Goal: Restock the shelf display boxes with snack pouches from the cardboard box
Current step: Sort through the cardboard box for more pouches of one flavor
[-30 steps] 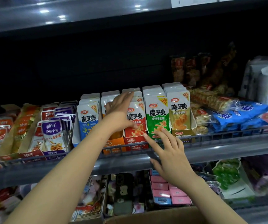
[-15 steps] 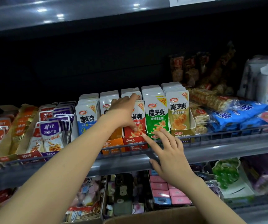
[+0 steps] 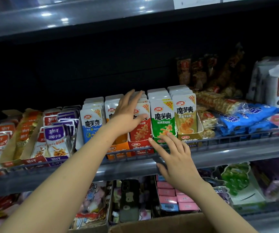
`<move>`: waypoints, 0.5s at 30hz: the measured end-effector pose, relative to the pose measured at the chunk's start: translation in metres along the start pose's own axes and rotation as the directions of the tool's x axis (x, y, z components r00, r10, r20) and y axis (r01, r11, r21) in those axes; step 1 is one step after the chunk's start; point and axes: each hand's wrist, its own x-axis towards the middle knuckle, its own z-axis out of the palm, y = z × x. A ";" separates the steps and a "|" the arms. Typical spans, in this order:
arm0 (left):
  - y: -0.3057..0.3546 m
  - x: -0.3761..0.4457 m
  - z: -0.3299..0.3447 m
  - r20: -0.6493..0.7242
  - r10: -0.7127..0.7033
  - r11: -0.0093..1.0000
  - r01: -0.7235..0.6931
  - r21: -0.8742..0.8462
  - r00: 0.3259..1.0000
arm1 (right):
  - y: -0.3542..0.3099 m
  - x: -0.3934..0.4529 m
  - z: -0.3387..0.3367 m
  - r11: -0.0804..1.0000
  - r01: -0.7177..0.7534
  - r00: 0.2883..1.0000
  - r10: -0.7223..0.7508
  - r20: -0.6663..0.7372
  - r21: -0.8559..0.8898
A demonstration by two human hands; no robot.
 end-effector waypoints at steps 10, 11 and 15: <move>0.015 -0.046 0.005 -0.186 -0.068 0.989 0.091 0.118 0.980 | 0.000 -0.027 -0.015 0.999 0.001 0.998 0.002 0.069 -0.044; 0.019 -0.055 0.007 -0.197 -0.061 0.989 0.086 0.123 0.978 | 0.000 -0.034 -0.018 0.999 0.003 0.997 0.000 0.076 -0.048; 0.040 -0.095 0.023 -0.177 -0.103 0.994 0.108 0.018 0.979 | -0.003 -0.065 -0.035 0.997 0.013 0.996 -0.006 0.090 -0.075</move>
